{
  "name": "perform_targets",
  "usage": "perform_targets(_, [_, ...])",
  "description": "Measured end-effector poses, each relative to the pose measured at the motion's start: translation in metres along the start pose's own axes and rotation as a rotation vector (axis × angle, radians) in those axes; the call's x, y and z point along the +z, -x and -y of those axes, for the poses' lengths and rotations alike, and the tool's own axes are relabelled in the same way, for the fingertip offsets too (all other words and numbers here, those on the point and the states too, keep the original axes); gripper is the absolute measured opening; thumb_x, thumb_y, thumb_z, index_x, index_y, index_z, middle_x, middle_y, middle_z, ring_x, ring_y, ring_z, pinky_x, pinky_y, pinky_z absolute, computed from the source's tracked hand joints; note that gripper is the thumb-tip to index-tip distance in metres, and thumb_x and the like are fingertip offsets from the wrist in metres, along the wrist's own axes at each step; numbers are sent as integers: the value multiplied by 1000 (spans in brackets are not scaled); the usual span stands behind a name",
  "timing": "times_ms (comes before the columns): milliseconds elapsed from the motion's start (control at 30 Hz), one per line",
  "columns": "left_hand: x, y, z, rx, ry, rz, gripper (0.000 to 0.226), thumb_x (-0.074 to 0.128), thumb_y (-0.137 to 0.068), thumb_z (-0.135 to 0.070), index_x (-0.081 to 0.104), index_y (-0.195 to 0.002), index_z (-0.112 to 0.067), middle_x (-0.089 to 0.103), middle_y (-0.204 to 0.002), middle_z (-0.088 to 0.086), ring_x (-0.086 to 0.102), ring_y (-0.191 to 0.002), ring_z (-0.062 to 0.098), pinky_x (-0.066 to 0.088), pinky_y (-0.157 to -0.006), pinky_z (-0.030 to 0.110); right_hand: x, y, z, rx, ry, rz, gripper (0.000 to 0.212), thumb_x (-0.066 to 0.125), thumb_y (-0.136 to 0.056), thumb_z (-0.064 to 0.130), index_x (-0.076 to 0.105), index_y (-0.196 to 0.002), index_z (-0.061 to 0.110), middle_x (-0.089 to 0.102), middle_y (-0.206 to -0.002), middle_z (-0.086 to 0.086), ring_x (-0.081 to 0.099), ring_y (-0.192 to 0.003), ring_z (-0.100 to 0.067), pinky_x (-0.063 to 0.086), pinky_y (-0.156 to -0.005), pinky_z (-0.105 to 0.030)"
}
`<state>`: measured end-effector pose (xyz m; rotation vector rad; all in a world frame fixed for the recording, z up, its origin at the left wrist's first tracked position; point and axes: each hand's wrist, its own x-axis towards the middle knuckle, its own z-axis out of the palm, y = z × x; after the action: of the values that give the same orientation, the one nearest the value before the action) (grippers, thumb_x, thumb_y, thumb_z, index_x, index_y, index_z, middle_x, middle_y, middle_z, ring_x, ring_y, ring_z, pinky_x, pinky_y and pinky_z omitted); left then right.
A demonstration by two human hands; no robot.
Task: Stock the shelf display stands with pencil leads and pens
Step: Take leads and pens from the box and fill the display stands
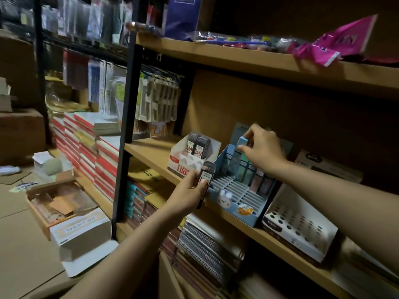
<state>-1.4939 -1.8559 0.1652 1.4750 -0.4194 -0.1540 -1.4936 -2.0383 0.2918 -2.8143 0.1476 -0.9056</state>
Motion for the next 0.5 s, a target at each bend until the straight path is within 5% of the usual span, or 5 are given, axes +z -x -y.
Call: perform_targets(500, [0, -11, 8, -18, -71, -81, 7, 48, -100, -24, 54, -104, -24, 64, -99, 4, 66, -85, 20, 57, -70, 34, 25, -8, -6, 50, 43, 40, 23, 75, -83, 28, 58, -95, 18, 68, -96, -6, 64, -93, -27, 53, -79, -40])
